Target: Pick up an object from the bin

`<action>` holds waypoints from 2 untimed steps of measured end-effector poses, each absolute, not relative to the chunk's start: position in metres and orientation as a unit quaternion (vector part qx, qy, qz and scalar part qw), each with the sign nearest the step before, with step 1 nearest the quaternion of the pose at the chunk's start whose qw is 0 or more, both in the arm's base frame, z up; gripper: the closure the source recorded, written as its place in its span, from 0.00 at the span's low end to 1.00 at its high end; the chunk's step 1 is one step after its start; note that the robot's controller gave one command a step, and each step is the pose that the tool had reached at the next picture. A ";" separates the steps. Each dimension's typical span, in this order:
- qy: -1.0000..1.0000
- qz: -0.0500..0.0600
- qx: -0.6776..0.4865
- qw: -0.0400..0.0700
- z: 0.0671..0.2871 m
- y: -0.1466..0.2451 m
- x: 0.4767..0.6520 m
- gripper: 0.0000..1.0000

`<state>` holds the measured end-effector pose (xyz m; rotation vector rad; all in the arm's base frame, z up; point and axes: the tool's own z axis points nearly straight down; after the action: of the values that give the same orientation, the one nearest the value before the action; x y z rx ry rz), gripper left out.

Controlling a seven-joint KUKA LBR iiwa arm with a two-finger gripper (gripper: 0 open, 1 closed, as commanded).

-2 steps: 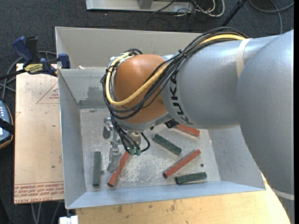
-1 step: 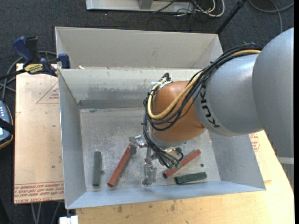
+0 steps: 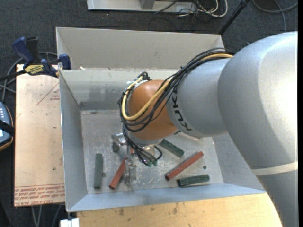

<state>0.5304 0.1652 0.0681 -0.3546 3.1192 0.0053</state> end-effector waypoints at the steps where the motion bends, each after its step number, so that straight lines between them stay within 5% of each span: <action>1: 0.994 0.000 -0.111 -0.001 0.070 0.162 0.530 1.00; 2: 0.975 0.001 -0.224 0.006 0.218 0.174 0.545 1.00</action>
Offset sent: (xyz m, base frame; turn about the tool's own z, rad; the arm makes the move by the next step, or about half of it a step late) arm 0.0000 0.0000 0.0000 0.0000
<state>0.5451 0.1741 0.2180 -0.7019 3.0506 0.0030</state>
